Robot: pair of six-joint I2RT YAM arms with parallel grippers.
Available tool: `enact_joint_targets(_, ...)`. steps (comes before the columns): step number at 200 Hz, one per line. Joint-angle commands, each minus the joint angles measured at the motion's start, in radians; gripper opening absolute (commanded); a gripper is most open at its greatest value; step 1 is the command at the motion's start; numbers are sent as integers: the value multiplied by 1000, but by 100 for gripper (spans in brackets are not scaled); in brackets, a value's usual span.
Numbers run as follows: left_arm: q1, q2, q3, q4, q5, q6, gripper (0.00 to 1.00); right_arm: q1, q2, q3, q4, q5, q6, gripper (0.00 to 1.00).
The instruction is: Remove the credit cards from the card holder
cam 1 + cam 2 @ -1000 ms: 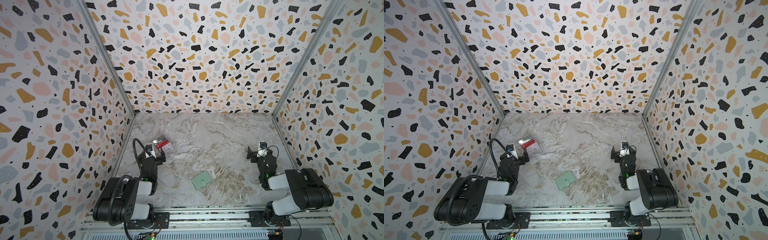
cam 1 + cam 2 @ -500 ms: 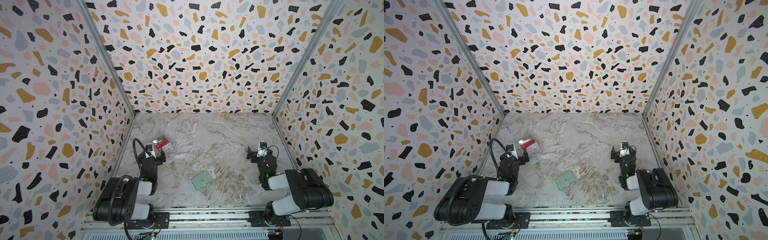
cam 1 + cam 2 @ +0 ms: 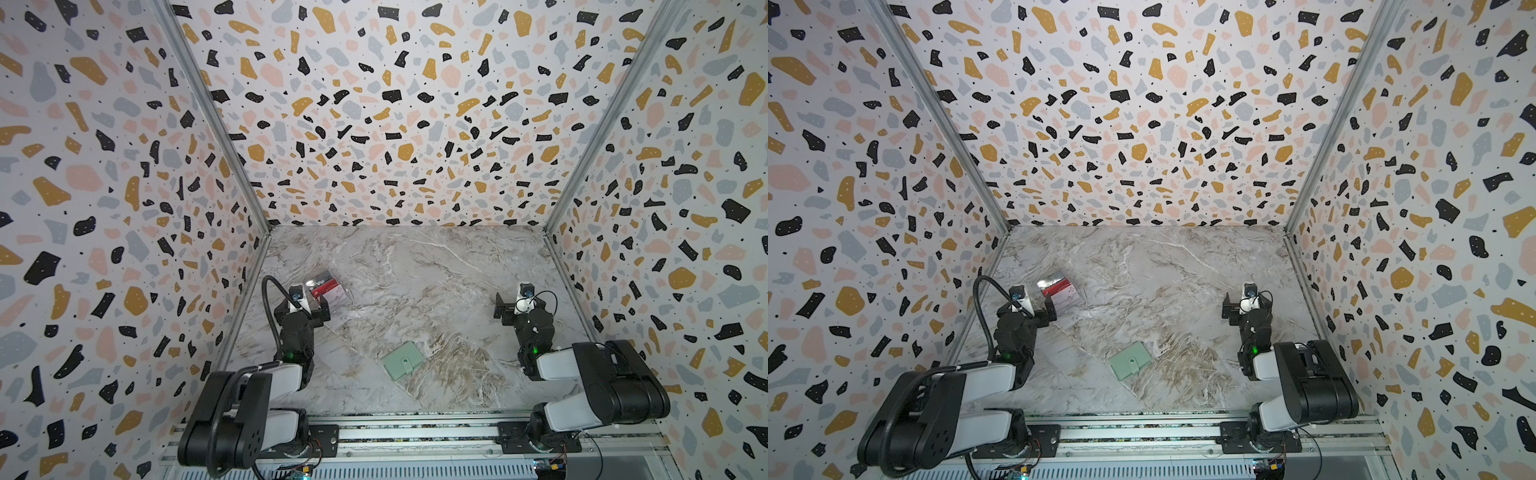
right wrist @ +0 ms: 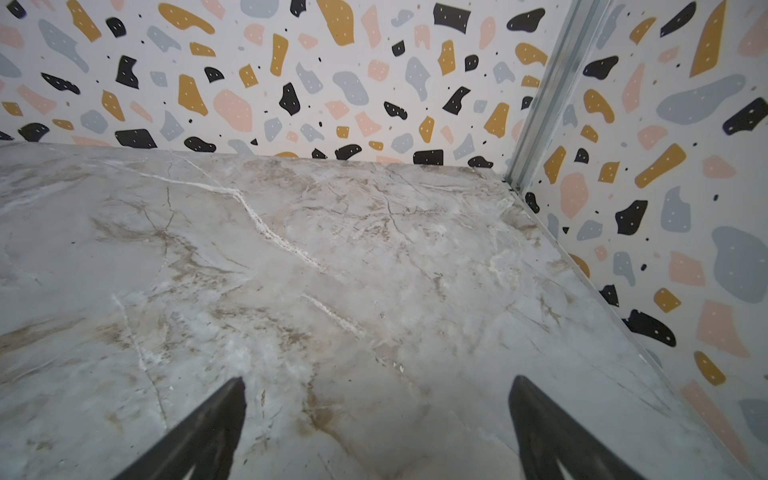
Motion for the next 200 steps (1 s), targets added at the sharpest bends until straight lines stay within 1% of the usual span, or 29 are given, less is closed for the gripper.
enact_joint_targets(1,-8,-111,39,-163,-70,-100,100,-3,-93,87,-214,33,58,99)
enact_joint_targets(14,-13,-167,71,-288,-69,-174,100,-3,-125,152,-386,66,129,99)
enact_joint_targets(22,-14,-193,101,-366,-50,-228,100,-1,-146,190,-475,64,161,99)
enact_joint_targets(35,-18,-222,155,-479,20,-301,100,5,-174,235,-586,41,197,99)
enact_joint_targets(49,-31,-239,213,-603,81,-348,100,19,-200,283,-696,6,230,99)
enact_joint_targets(59,-36,-247,247,-668,145,-354,100,30,-217,318,-775,-29,252,99)
enact_joint_targets(68,-38,-247,277,-764,205,-351,99,45,-229,347,-841,-59,266,99)
enact_joint_targets(92,-38,-250,332,-935,362,-313,96,101,-249,399,-986,-147,290,99)
enact_joint_targets(107,-40,-253,349,-1009,450,-291,95,141,-256,416,-1061,-223,306,100)
enact_joint_targets(129,-52,-257,357,-1066,553,-284,93,205,-256,421,-1136,-340,327,96)
enact_joint_targets(149,-97,-253,368,-1098,575,-283,89,271,-242,421,-1185,-434,345,91)
enact_joint_targets(176,-223,-189,401,-1130,599,-242,86,382,-218,408,-1193,-551,384,87)
enact_joint_targets(200,-333,-81,434,-1156,544,-205,83,466,-183,381,-1155,-624,433,85)
